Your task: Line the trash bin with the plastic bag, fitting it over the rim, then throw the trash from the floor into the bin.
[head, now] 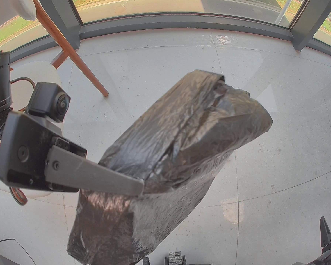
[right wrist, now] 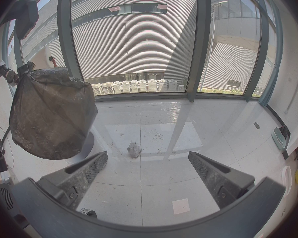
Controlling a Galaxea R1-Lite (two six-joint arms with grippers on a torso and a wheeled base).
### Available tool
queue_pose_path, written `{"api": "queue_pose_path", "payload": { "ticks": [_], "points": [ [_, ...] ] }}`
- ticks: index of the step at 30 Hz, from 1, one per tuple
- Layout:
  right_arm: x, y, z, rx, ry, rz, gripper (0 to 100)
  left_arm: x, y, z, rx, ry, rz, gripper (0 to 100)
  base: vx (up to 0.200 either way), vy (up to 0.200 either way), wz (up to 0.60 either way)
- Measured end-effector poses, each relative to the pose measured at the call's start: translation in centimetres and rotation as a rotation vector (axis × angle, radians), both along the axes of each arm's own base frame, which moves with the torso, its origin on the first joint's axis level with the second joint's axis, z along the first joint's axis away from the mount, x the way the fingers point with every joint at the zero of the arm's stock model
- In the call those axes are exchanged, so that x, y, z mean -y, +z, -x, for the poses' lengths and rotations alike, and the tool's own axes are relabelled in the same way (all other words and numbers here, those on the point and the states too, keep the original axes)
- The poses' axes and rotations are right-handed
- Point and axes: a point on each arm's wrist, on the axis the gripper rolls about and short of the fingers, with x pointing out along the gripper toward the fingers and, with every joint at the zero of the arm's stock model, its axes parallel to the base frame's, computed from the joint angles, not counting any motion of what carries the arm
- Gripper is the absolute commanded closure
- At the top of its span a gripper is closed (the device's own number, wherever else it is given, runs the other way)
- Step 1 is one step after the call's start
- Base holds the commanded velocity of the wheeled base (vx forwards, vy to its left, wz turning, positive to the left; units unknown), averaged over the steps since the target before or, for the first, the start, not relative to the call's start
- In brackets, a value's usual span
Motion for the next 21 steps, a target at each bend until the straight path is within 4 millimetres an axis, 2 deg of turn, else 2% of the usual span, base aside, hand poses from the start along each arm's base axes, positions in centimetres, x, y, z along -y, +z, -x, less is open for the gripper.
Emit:
{"api": "queue_pose_path", "payload": {
  "ticks": [10, 21],
  "points": [
    [0.0, 0.0, 0.0, -0.002, 0.001, 0.004, 0, -1.9, -2.2, -1.9, 0.203, 0.104, 0.001, 100, 0.000, 0.000, 0.00],
    [0.0, 0.0, 0.0, -0.002, 0.001, 0.008, 0, -3.1, -1.1, -2.9, 0.388, 0.181, 0.083, 100, 0.000, 0.000, 0.00]
  ]
}}
